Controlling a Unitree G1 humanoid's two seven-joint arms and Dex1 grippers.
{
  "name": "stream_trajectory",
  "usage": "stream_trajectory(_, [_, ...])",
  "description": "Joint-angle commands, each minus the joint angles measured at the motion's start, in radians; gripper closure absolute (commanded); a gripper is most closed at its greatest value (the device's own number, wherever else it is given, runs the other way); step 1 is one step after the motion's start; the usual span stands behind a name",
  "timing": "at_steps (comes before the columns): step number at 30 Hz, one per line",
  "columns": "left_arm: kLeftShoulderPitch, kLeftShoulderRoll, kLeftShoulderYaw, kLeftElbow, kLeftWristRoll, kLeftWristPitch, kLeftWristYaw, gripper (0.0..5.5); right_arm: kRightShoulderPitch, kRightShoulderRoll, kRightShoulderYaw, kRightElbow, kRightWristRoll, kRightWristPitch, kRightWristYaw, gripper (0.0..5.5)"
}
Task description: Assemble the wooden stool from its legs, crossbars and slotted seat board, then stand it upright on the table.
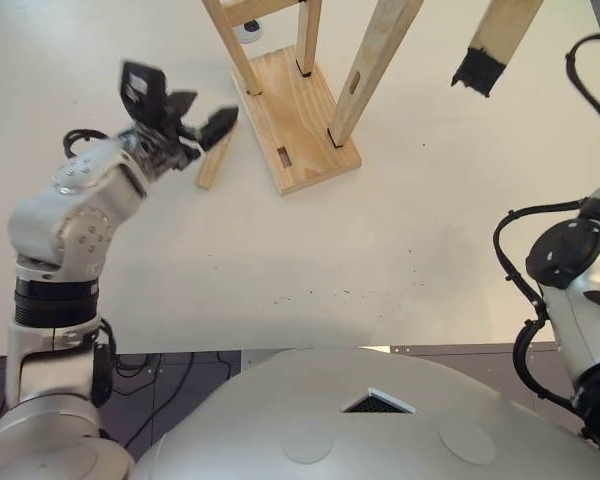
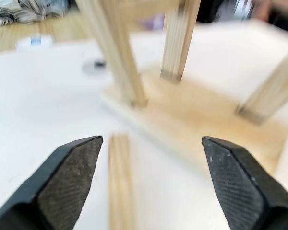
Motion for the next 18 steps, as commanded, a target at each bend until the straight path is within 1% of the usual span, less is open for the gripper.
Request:
stream_trajectory(1, [0.052, 0.029, -0.043, 0.251, 0.199, -0.141, -0.083, 1.72, 0.145, 0.003, 0.052, 0.098, -0.162, -0.069, 0.099, 4.47])
stream_trajectory(4, [0.065, -0.025, -0.040, 0.373, 0.215, -0.156, -0.161, 1.72, 0.180, 0.039, 0.106, 0.188, -0.287, -0.144, 0.180, 4.47])
stream_trajectory(7, [0.068, -0.069, -0.050, 0.430, 0.244, -0.179, -0.204, 2.14, 0.176, 0.055, 0.133, 0.304, -0.377, -0.215, 0.238, 4.47])
stream_trajectory(9, [0.054, -0.084, -0.056, 0.451, 0.264, -0.198, -0.235, 2.39, 0.164, 0.059, 0.133, 0.373, -0.417, -0.246, 0.265, 4.47])
stream_trajectory(11, [0.039, -0.095, -0.056, 0.470, 0.280, -0.215, -0.268, 2.77, 0.150, 0.059, 0.130, 0.443, -0.454, -0.274, 0.286, 4.47])
stream_trajectory(16, [0.035, -0.078, -0.068, 0.472, 0.305, -0.146, -0.353, 3.34, 0.133, 0.054, 0.154, 0.596, -0.556, -0.348, 0.323, 4.47])
stream_trajectory(17, [0.040, -0.074, -0.070, 0.462, 0.311, -0.134, -0.363, 3.53, 0.130, 0.055, 0.174, 0.617, -0.589, -0.366, 0.329, 4.47])
stream_trajectory(18, [0.044, -0.072, -0.070, 0.454, 0.316, -0.126, -0.368, 3.58, 0.126, 0.055, 0.190, 0.634, -0.616, -0.381, 0.334, 4.47])
